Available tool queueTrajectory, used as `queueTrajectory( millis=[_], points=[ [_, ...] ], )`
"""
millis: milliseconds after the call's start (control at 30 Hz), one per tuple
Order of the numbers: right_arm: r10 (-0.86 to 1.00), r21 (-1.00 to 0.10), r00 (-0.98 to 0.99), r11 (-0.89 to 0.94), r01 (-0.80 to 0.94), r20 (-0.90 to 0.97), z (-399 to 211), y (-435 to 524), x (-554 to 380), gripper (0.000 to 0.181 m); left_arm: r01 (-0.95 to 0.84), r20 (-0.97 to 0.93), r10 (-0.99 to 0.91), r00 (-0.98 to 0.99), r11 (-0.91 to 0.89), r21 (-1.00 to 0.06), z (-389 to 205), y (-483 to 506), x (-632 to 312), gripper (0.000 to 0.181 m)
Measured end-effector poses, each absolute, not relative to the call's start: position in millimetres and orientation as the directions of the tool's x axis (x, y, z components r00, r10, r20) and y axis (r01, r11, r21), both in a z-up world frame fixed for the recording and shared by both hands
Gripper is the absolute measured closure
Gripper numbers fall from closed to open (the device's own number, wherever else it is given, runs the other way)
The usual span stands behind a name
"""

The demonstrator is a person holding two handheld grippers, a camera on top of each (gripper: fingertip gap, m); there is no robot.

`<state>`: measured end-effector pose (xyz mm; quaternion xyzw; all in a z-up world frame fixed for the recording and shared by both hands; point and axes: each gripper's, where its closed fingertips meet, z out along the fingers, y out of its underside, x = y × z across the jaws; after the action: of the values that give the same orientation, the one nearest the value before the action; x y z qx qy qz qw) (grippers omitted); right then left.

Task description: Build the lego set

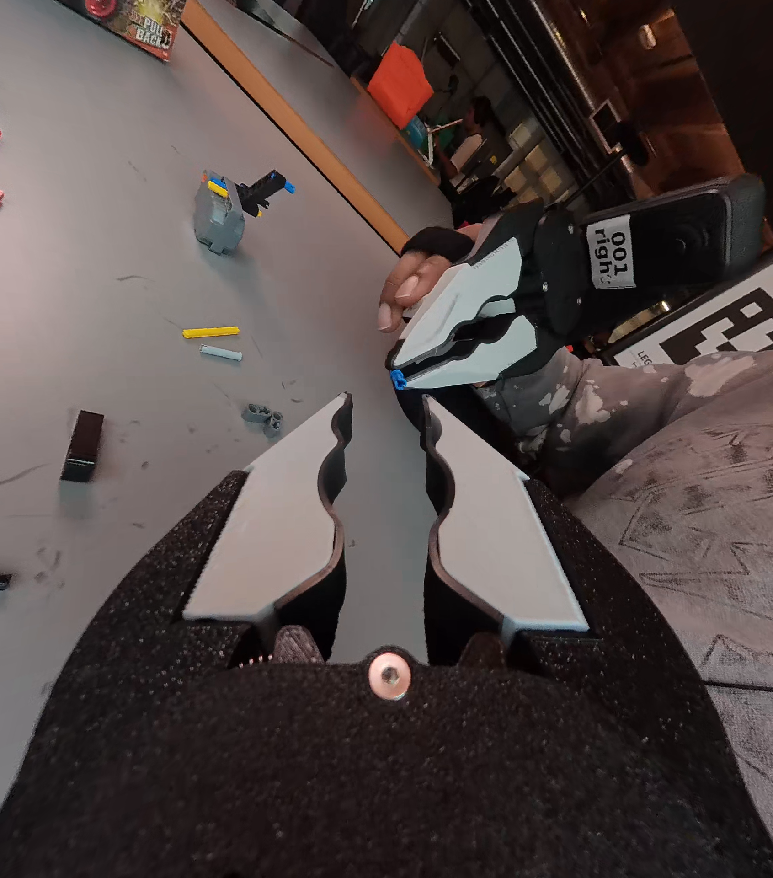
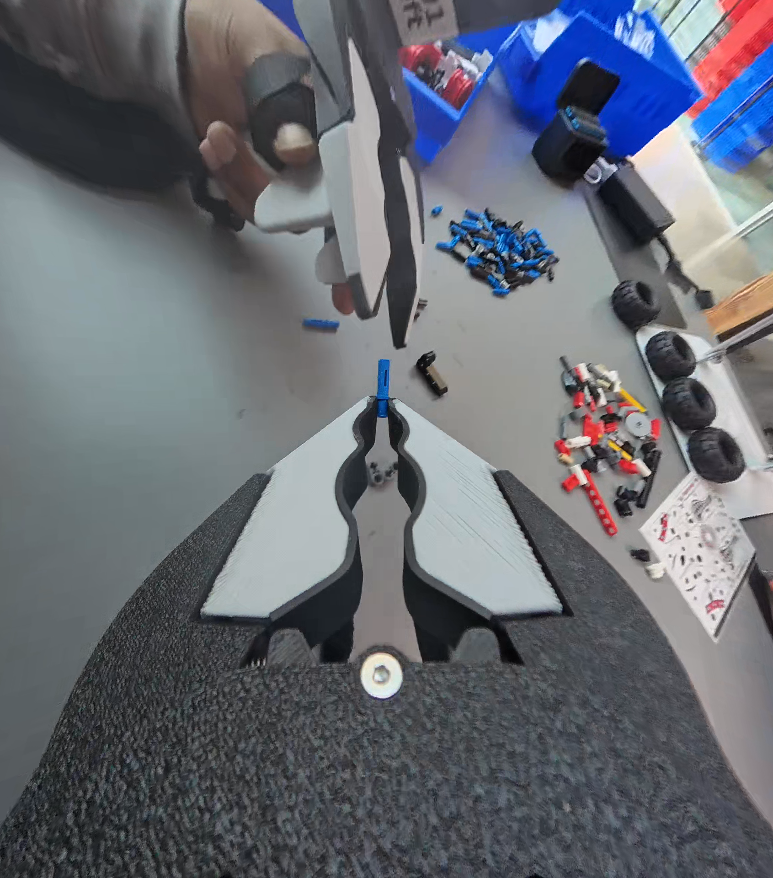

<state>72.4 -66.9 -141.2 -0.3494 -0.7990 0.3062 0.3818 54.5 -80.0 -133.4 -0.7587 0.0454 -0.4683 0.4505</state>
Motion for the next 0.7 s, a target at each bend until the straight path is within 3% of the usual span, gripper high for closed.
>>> queueTrajectory(
  millis=[167,500,700],
  points=[
    [0.727,-0.702,-0.485,0.655,0.278,0.486,-130.1,-72.3,48.3,0.177,0.429,0.716,-0.461,0.524,-0.583,-0.690,-129.5,-77.4,43.1,0.162],
    [0.706,-0.699,-0.517,0.667,0.258,0.484,-127.3,-81.3,42.7,0.177,0.418,0.709,-0.491,0.506,-0.579,-0.700,-125.5,-82.0,45.9,0.177],
    [0.747,-0.861,-0.514,0.507,0.030,0.422,-85.3,-101.5,50.3,0.176,0.514,0.764,-0.610,0.210,-0.596,-0.617,-85.8,-101.0,52.8,0.178]
  ],
)
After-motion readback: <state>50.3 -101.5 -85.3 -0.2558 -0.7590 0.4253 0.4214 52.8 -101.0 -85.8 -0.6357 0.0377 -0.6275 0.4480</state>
